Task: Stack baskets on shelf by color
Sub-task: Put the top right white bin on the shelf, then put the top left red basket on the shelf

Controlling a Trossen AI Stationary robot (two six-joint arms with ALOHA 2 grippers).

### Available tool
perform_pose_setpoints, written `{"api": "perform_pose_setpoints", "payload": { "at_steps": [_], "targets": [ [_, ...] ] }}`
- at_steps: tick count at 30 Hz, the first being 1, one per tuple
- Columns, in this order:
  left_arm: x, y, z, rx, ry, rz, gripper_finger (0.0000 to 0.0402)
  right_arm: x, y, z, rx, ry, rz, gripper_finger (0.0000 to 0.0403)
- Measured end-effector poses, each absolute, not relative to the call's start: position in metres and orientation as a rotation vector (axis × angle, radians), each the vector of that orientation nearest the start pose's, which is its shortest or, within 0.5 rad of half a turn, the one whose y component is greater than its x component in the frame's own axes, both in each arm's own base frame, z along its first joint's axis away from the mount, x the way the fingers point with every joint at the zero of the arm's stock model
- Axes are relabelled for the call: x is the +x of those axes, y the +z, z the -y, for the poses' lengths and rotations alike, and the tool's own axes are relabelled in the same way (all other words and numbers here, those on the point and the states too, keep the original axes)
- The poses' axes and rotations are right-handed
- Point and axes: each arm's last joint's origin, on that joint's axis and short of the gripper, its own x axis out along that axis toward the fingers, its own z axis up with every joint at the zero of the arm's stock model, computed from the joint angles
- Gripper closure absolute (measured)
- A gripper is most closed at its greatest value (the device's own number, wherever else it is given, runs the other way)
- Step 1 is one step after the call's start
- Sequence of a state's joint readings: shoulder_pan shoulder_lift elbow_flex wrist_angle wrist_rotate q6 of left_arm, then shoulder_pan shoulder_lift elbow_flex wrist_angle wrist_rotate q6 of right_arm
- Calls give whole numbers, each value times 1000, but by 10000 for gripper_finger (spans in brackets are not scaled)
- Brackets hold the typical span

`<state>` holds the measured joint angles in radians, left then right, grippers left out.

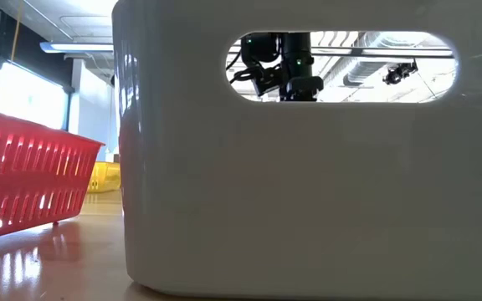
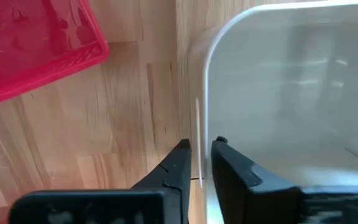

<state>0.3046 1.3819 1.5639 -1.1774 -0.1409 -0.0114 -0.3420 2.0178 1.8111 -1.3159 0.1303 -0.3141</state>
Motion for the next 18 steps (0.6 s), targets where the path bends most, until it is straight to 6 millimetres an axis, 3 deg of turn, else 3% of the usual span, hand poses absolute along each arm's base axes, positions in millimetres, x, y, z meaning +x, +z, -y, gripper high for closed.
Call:
{"api": "perform_pose_setpoints", "payload": {
  "at_steps": [7, 18],
  "targets": [
    [240, 385, -80, -101, 418, -995, 252, 366, 266, 131, -26, -193, -1568, 331],
    [241, 385, -78, -147, 425, -983, 252, 368, 321, 120, 103, -326, -1447, 331]
  ]
}}
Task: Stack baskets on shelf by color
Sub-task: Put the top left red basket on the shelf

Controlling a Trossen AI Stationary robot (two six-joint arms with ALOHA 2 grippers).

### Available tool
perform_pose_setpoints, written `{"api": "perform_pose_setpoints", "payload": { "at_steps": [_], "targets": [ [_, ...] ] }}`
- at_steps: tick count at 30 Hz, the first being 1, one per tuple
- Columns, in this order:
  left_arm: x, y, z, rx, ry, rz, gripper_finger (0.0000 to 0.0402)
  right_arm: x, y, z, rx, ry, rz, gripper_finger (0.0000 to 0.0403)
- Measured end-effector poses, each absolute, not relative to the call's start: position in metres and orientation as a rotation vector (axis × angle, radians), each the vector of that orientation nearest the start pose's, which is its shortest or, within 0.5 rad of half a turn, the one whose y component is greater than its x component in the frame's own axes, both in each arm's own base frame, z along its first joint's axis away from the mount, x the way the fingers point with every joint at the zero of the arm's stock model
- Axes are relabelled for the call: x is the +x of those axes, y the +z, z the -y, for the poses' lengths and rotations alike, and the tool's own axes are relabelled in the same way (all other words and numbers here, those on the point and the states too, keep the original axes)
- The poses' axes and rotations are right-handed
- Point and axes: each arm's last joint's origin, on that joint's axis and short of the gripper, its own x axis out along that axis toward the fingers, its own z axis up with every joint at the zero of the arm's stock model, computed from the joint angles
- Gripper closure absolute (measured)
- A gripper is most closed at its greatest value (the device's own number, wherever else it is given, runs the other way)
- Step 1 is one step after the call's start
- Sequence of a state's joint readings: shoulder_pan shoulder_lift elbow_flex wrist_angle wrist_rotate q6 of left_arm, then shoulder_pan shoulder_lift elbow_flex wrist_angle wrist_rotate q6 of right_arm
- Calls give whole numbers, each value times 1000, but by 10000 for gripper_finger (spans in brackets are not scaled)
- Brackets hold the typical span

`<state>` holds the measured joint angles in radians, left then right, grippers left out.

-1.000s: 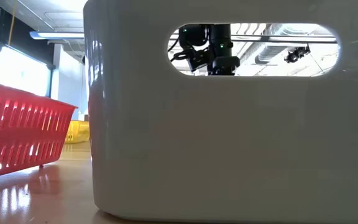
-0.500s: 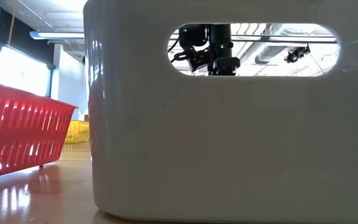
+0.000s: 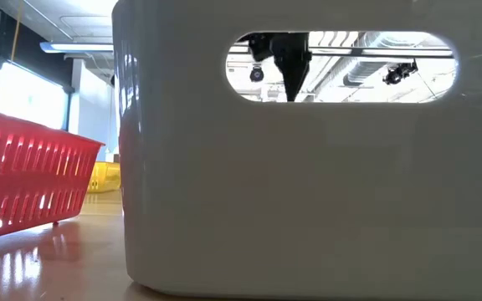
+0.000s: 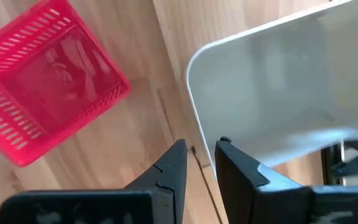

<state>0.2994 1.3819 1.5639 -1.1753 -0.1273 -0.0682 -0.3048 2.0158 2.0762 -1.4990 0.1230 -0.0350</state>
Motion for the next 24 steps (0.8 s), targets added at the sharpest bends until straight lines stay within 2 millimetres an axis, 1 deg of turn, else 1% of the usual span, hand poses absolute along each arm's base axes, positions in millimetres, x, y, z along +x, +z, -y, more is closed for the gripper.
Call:
{"api": "perform_pose_setpoints", "payload": {
  "at_steps": [5, 7, 9, 14, 20, 24],
  "targets": [
    [245, 387, -73, -166, 414, -954, 252, 363, 348, 115, 101, -414, -1407, 331],
    [249, 385, -70, -169, 407, -948, 252, 362, 359, 115, 90, -454, -1357, 332],
    [253, 383, -67, -173, 399, -956, 252, 357, 371, 112, 89, -464, -1319, 332],
    [264, 377, -60, -168, 363, -967, 252, 337, 400, 107, 135, -573, -1207, 332],
    [287, 369, -53, -144, 321, -924, 252, 309, 430, 101, 178, -699, -1079, 332],
    [305, 358, -48, -112, 288, -931, 252, 290, 447, 97, 205, -782, -994, 332]
  ]
}}
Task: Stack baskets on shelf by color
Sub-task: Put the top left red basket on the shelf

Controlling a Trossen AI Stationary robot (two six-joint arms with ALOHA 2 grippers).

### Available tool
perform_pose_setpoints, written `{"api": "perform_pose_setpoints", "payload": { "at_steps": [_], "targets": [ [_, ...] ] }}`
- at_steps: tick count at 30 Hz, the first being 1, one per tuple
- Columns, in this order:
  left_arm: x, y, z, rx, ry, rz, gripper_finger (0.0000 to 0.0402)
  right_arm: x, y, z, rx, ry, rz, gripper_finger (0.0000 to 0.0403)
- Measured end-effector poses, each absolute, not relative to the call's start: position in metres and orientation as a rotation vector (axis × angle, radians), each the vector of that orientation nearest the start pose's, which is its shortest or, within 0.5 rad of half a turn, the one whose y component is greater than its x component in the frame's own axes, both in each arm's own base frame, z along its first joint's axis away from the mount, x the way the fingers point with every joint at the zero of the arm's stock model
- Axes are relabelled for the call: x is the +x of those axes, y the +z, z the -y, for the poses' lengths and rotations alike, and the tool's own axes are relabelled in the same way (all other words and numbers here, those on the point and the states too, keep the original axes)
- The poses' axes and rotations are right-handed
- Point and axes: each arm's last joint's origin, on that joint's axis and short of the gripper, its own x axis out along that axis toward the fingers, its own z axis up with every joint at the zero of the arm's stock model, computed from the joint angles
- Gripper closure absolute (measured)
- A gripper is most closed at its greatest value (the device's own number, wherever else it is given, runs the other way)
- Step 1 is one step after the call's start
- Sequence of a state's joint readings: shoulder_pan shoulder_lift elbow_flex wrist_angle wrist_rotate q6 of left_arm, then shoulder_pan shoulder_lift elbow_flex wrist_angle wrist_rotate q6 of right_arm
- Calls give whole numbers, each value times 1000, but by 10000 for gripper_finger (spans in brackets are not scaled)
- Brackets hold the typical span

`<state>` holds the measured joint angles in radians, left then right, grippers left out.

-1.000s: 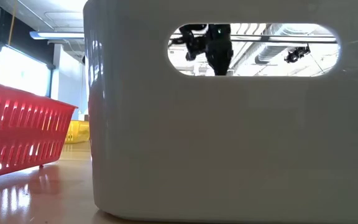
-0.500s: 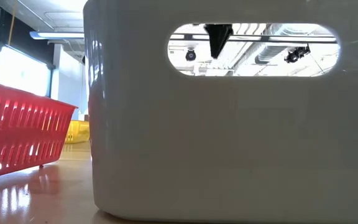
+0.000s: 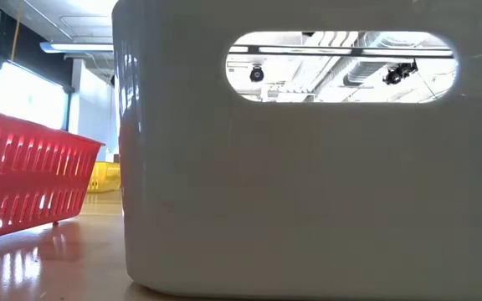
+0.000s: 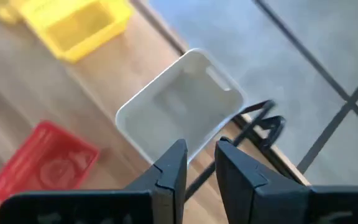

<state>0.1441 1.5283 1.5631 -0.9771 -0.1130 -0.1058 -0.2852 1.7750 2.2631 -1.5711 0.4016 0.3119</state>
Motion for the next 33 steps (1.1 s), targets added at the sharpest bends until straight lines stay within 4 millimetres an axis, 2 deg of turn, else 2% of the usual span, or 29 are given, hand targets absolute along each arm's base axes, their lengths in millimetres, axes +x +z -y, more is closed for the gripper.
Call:
{"api": "perform_pose_setpoints", "payload": {
  "at_steps": [7, 14, 23, 33],
  "targets": [
    [334, 335, -37, -86, 246, -951, 252, 258, 472, 90, 223, -861, -872, 332],
    [367, 302, -29, -70, 218, -970, 252, 239, 485, 85, 201, -856, -828, 332],
    [396, 258, -17, -86, 170, -1036, 252, 232, 489, 82, 165, -834, -827, 332],
    [414, 229, 2, -101, 149, -1047, 252, 232, 489, 82, 147, -816, -838, 332]
  ]
}}
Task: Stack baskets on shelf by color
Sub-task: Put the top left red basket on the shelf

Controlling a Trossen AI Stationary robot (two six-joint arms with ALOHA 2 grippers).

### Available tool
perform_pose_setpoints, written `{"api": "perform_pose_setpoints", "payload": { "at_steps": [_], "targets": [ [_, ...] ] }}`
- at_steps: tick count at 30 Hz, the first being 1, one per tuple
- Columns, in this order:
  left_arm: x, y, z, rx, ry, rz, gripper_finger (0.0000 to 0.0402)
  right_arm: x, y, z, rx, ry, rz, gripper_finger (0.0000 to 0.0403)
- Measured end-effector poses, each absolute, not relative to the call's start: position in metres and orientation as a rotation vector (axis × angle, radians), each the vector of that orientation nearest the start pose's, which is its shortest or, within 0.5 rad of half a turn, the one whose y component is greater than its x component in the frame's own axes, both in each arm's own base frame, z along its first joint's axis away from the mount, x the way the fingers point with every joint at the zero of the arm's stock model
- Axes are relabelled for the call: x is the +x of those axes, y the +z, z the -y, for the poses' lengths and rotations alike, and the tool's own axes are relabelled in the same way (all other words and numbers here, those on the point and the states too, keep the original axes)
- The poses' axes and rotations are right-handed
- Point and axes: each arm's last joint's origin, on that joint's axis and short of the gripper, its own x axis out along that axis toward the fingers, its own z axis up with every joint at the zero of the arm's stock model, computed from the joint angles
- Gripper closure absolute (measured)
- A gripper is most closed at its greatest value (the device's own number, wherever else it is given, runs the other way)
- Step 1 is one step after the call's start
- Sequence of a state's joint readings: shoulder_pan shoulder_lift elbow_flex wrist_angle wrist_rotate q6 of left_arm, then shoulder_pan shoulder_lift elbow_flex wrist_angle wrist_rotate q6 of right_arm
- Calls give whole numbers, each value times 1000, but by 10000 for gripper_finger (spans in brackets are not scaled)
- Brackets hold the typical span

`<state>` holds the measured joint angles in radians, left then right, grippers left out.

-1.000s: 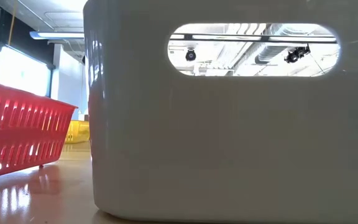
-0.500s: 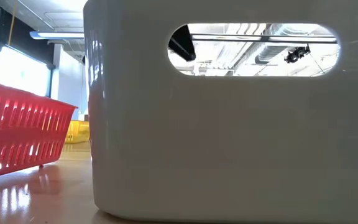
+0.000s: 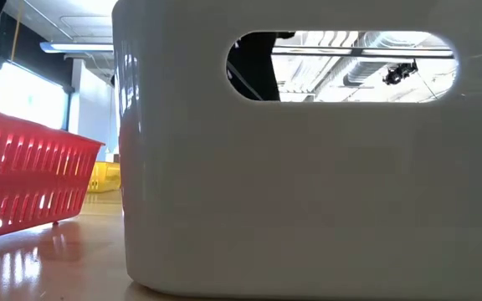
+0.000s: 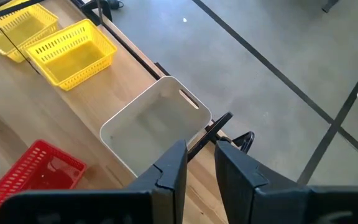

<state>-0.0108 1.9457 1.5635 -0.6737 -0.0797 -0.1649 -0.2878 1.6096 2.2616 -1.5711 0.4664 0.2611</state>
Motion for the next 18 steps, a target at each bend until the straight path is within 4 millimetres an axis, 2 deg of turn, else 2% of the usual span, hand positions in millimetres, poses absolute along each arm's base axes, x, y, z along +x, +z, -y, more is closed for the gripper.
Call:
{"api": "perform_pose_setpoints", "payload": {
  "at_steps": [18],
  "targets": [
    [432, 173, 6, -106, 202, -1136, 252, 232, 489, 82, 154, -802, -840, 332]
  ]
}}
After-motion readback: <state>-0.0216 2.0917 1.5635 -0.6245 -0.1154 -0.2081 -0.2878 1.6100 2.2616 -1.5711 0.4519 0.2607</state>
